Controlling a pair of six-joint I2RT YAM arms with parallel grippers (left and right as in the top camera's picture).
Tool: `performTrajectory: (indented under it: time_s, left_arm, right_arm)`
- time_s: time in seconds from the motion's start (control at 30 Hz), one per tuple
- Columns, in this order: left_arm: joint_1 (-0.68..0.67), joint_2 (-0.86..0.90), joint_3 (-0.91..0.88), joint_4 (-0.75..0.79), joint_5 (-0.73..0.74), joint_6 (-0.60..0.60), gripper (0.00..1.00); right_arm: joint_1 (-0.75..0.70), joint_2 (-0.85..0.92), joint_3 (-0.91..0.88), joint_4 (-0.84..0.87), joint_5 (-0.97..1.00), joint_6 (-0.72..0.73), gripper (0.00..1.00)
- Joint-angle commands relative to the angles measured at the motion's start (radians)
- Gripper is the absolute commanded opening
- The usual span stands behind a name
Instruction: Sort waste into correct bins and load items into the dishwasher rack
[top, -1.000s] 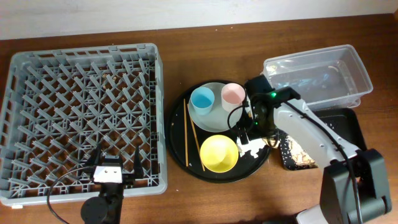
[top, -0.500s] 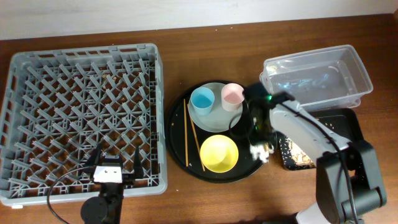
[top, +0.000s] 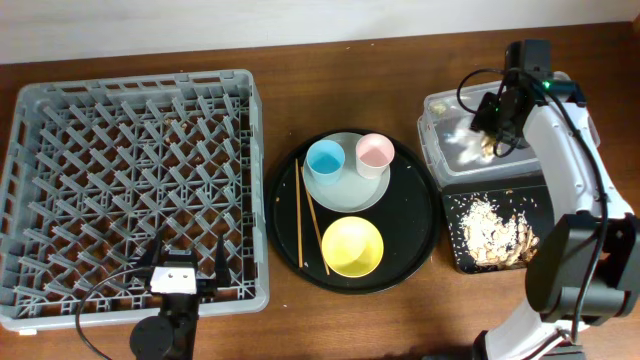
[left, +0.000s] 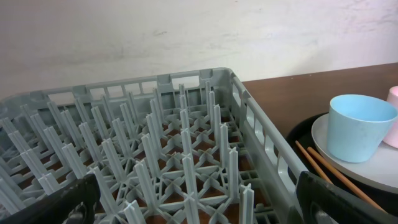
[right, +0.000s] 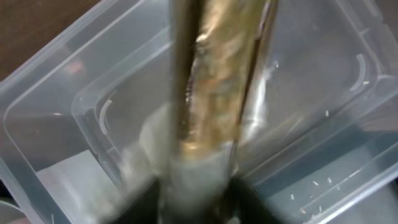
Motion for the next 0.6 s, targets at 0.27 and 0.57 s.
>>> performTrajectory:
  time_s: [0.27, 0.57]
  left_arm:
    - [-0.003, -0.004, -0.005, -0.001, 0.007, 0.016, 0.99]
    - [-0.003, -0.004, -0.005, -0.001, 0.007, 0.016, 0.99]
  right_arm:
    - [0.042, -0.386, 0.19, -0.484, -0.389, -0.289, 0.99]
    - [0.397, -0.365, 0.19, -0.586, -0.391, -0.291, 0.99]
